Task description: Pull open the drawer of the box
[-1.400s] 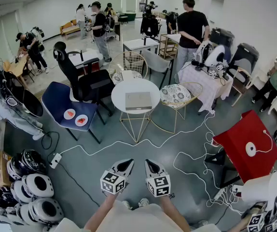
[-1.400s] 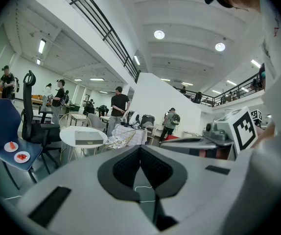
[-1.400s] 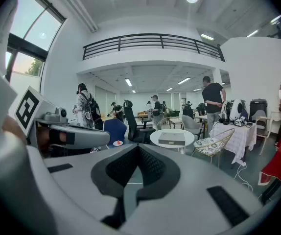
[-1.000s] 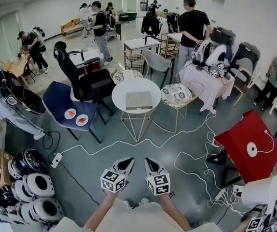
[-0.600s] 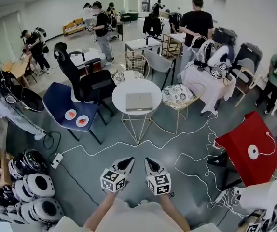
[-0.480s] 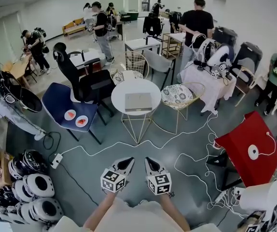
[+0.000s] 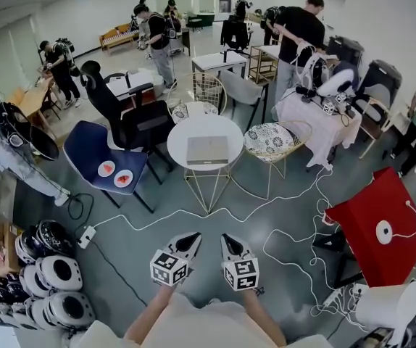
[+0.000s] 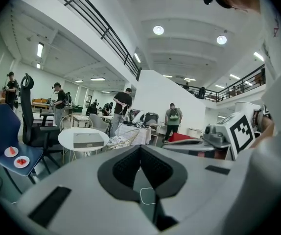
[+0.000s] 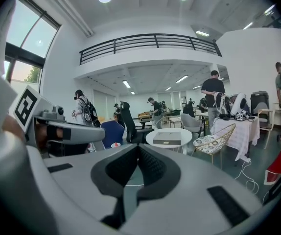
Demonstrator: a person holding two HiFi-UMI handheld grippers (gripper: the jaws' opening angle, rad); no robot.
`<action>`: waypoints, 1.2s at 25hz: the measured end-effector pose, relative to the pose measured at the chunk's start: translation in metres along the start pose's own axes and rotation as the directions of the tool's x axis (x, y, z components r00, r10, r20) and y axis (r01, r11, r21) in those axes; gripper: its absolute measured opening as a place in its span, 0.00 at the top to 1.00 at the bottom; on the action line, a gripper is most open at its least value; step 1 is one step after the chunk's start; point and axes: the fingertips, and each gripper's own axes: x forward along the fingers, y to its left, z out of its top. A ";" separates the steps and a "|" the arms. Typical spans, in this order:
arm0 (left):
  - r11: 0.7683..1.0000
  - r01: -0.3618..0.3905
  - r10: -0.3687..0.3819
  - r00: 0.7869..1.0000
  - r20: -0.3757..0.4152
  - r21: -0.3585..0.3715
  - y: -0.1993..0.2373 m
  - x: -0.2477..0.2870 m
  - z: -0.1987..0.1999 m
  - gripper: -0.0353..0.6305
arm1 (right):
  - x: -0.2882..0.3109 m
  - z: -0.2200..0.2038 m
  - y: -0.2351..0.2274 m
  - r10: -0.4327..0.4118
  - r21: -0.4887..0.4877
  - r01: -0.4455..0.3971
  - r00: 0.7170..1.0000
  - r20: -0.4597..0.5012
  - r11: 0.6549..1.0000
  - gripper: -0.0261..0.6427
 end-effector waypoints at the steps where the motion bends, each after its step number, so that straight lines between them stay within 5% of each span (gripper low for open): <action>1: 1.000 -0.003 0.003 1.000 -0.003 -0.005 0.000 0.002 -0.003 0.93 | 0.000 -0.002 -0.002 0.003 0.001 -0.003 1.000 -0.002 1.000 0.94; 15: 0.999 0.010 -0.011 1.000 -0.021 -0.032 0.014 0.037 -0.015 0.93 | 0.022 -0.006 -0.030 -0.003 0.000 0.003 1.000 -0.015 1.000 0.94; 30: 0.995 0.058 -0.059 0.998 -0.017 -0.079 0.121 0.125 0.007 0.93 | 0.143 0.011 -0.075 -0.026 -0.020 0.024 0.996 -0.081 1.000 0.94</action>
